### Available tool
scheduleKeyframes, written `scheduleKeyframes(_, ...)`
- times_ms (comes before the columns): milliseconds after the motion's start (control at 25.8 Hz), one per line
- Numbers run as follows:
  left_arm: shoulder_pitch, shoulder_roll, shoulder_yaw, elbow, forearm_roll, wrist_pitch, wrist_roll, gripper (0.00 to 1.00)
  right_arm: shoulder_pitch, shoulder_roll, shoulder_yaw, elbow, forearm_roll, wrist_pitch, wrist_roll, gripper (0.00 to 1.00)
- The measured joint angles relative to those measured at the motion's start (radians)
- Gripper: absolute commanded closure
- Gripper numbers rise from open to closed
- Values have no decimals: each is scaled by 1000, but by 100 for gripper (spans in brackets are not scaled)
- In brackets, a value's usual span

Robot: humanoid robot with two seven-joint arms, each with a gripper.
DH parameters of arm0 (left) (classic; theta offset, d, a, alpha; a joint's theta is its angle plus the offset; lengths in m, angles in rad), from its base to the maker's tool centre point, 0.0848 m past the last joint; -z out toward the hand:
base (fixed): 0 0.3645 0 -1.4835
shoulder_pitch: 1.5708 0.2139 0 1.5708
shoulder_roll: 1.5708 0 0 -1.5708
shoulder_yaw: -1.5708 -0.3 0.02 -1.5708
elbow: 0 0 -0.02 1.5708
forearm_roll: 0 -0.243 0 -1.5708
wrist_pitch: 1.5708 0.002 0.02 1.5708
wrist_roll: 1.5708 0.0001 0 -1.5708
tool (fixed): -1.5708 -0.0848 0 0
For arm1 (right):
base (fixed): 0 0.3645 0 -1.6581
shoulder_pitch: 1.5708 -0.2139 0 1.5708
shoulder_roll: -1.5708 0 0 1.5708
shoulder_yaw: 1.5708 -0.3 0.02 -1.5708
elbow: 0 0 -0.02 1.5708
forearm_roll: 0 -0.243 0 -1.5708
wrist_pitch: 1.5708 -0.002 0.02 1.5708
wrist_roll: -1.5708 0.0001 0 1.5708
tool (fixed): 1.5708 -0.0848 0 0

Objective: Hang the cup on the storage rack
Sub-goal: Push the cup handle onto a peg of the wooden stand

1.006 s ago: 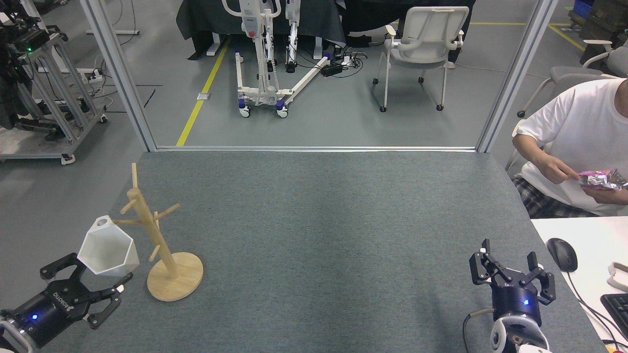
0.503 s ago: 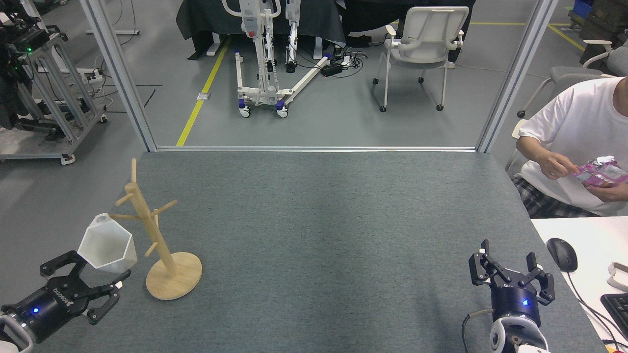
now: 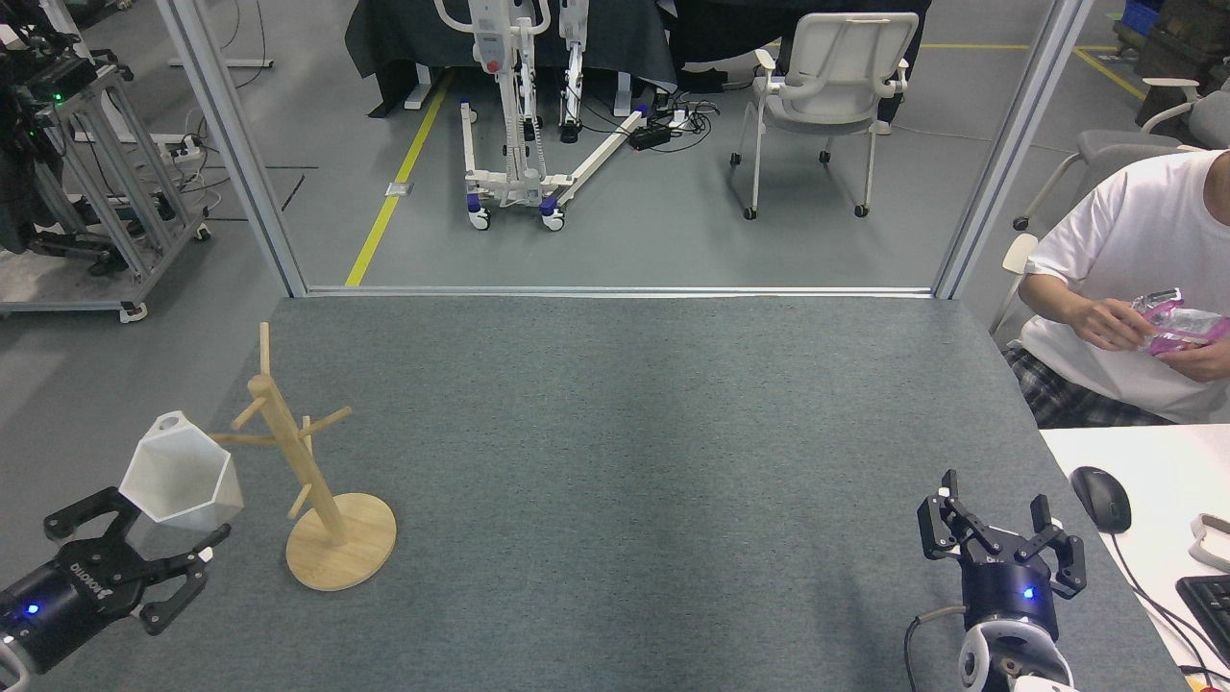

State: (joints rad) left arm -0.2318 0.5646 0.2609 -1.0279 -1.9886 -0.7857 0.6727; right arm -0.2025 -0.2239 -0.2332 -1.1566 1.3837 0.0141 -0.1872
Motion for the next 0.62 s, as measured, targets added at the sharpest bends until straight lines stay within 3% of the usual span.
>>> scheduleKeyframes(619,24,105,6,1,-40,0,-24,100,0,-2,-3,0,-3,0,3,1)
